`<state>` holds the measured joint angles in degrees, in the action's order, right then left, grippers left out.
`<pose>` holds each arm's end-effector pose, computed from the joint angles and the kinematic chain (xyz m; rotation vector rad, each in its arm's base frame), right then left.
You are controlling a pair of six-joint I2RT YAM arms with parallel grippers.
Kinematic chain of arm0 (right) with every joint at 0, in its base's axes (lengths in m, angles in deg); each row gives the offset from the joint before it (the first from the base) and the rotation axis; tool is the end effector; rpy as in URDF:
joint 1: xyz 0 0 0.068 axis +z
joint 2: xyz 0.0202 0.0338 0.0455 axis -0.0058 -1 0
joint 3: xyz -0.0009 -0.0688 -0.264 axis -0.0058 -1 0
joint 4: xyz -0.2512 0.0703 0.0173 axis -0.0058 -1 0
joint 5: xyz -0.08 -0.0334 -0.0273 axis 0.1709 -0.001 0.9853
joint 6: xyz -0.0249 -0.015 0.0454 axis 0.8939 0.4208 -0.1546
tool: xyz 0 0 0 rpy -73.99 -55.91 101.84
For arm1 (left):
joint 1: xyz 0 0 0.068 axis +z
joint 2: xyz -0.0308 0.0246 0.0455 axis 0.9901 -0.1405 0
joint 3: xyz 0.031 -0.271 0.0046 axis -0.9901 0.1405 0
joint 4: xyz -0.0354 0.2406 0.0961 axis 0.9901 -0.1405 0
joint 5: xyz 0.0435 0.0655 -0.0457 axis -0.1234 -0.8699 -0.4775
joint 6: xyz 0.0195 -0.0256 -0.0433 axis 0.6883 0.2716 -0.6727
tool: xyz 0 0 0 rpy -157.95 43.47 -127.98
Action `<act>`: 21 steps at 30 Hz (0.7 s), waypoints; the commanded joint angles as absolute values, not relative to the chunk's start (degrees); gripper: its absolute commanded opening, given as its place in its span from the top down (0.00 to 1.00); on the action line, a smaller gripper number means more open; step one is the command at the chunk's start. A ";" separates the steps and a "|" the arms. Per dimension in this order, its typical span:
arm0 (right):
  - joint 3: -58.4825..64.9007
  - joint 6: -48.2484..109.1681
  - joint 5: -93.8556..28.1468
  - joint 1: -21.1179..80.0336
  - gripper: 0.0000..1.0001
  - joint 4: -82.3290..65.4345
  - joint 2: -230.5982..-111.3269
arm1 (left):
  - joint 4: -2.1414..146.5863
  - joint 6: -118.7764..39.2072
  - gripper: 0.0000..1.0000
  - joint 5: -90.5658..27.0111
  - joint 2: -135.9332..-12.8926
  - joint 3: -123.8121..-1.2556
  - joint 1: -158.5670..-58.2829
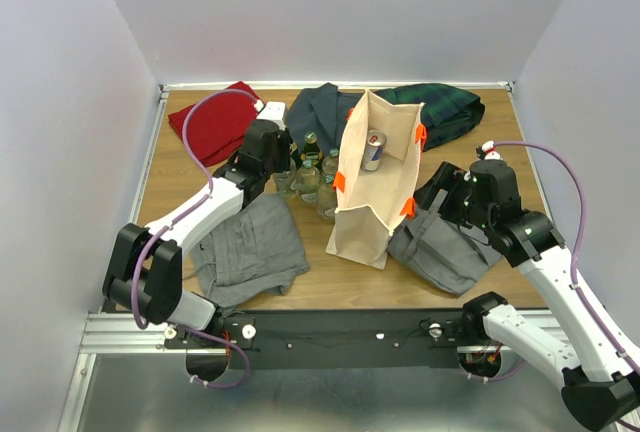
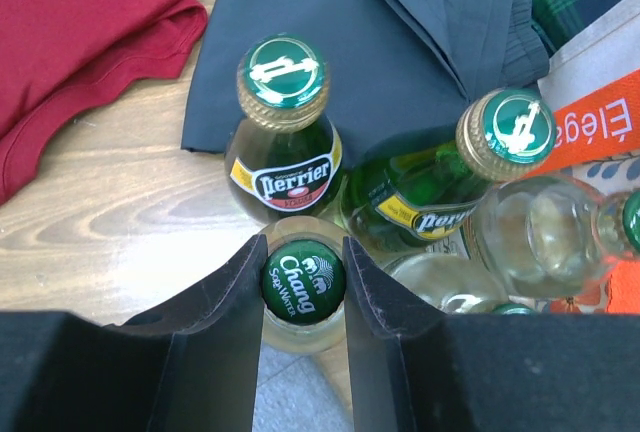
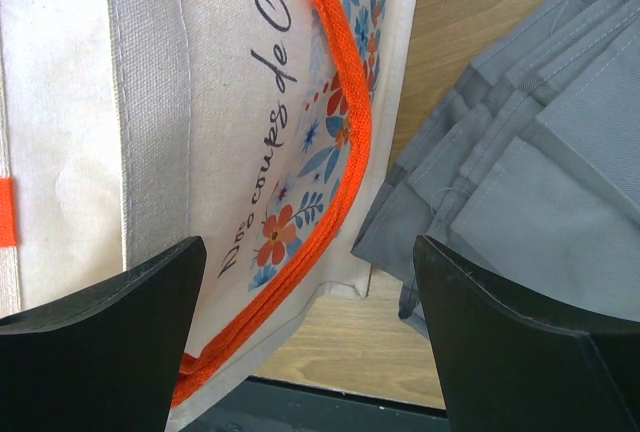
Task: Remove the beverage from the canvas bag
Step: Place the drink at the center of the board.
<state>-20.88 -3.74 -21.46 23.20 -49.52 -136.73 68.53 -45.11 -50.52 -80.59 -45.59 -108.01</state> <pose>0.1539 0.0625 0.3201 0.3943 2.2344 0.5357 0.2938 -0.1365 0.2685 0.0515 2.0606 -0.2780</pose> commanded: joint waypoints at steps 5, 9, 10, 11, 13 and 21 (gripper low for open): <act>-21.54 -3.68 -19.59 23.45 0.07 -50.04 -136.20 | 65.20 -44.38 0.79 -49.00 -83.21 -51.19 -108.82; -21.80 -3.60 -19.68 23.45 0.07 -49.60 -136.20 | 64.32 -44.73 0.73 -49.27 -82.33 -51.10 -108.91; -21.89 -3.59 -19.85 23.36 0.07 -49.60 -136.29 | 64.06 -44.82 0.68 -49.35 -82.15 -51.01 -108.91; -21.89 -3.59 -19.94 23.45 0.07 -49.51 -136.38 | 64.05 -45.16 0.63 -49.44 -81.80 -50.84 -108.91; -21.89 -3.59 -20.03 23.45 0.07 -49.25 -136.64 | 63.70 -45.43 0.62 -49.36 -81.01 -50.31 -108.91; -21.71 -3.42 -20.56 23.45 0.07 -48.81 -137.08 | 62.12 -46.92 0.44 -48.04 -78.55 -49.34 -109.00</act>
<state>-21.29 -3.72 -21.49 23.20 -49.46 -136.86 62.79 -45.24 -49.75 -81.81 -49.70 -108.47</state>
